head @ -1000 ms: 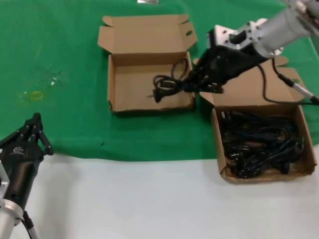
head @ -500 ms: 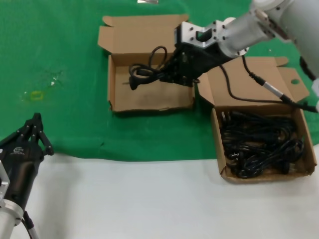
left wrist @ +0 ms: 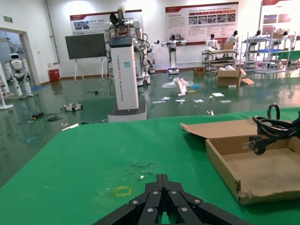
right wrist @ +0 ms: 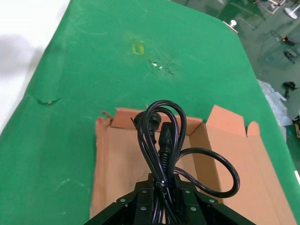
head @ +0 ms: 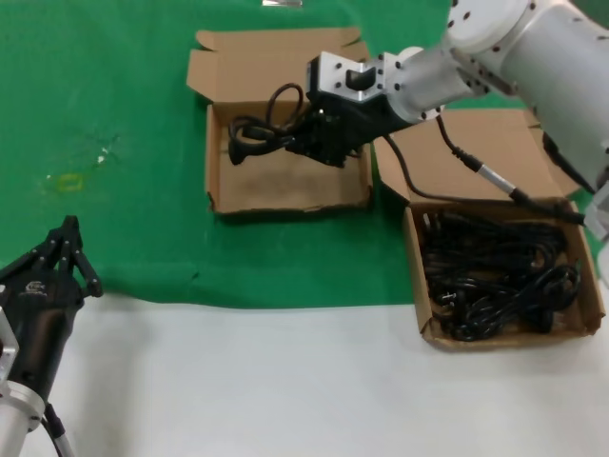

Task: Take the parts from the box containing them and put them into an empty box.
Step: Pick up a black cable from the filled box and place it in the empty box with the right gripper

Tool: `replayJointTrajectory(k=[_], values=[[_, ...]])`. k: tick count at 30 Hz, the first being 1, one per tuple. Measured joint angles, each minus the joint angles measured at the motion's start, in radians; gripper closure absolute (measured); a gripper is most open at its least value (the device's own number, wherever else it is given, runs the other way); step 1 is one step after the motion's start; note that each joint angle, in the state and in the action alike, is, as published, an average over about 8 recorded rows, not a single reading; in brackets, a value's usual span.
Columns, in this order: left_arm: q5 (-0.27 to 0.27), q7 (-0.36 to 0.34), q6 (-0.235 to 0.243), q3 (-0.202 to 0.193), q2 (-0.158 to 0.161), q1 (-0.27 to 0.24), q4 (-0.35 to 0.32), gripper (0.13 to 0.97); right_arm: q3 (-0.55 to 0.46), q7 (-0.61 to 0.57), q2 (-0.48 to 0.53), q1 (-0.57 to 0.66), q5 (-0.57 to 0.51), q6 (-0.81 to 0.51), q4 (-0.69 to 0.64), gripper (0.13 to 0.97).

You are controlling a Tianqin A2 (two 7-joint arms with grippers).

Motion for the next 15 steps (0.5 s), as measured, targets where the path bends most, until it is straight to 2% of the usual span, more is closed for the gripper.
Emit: replayJointTrajectory(k=[6, 15], values=[[0.000, 0.000, 0.000, 0.000, 0.000, 0.000, 0.000, 0.953, -0.065, 0.004, 0.000, -0.022, 0.063, 0.054, 0.025, 0.877], [0.000, 0.000, 0.000, 0.000, 0.000, 0.000, 0.000, 0.953, -0.084, -0.001, 0.000, -0.056, 0.071, 0.106, 0.055, 0.877]])
